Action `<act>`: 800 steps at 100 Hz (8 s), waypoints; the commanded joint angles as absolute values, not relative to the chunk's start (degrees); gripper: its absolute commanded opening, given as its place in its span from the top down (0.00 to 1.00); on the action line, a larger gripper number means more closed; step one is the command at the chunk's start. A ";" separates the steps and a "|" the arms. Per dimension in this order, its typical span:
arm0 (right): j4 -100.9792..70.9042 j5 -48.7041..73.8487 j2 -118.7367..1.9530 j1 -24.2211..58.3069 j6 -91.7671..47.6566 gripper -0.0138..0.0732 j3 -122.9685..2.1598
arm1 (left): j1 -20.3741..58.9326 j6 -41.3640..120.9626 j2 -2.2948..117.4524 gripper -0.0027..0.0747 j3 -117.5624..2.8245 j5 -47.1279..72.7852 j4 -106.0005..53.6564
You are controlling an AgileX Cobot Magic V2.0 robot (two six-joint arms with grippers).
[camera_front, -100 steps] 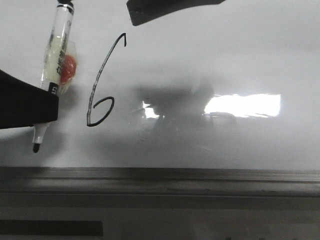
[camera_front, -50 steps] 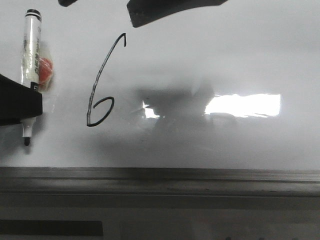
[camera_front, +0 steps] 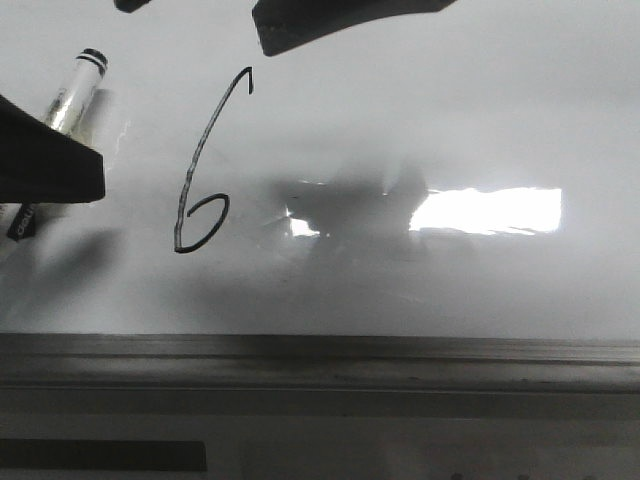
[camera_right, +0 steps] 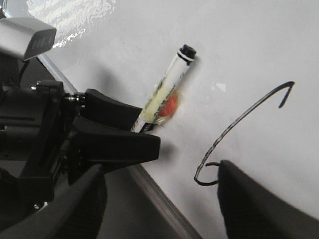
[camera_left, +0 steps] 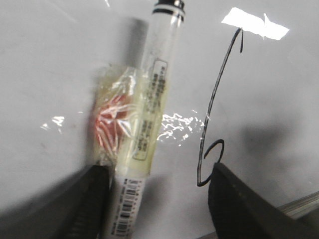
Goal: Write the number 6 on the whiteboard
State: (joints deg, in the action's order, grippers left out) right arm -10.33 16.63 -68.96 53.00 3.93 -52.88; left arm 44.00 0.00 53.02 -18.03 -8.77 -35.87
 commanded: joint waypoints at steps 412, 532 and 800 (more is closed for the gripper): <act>9.45 1.13 -2.41 52.73 3.37 0.91 -12.56 | 47.41 11.93 -1.07 0.99 -15.73 14.95 -23.81; 9.45 1.22 -2.41 52.73 3.37 0.91 -12.56 | -3.37 -4.63 -2.03 0.99 1.50 15.71 0.00; 6.51 17.63 1.55 -9.80 4.04 0.91 1.49 | -3.37 -4.63 -1.93 0.99 1.35 15.45 0.00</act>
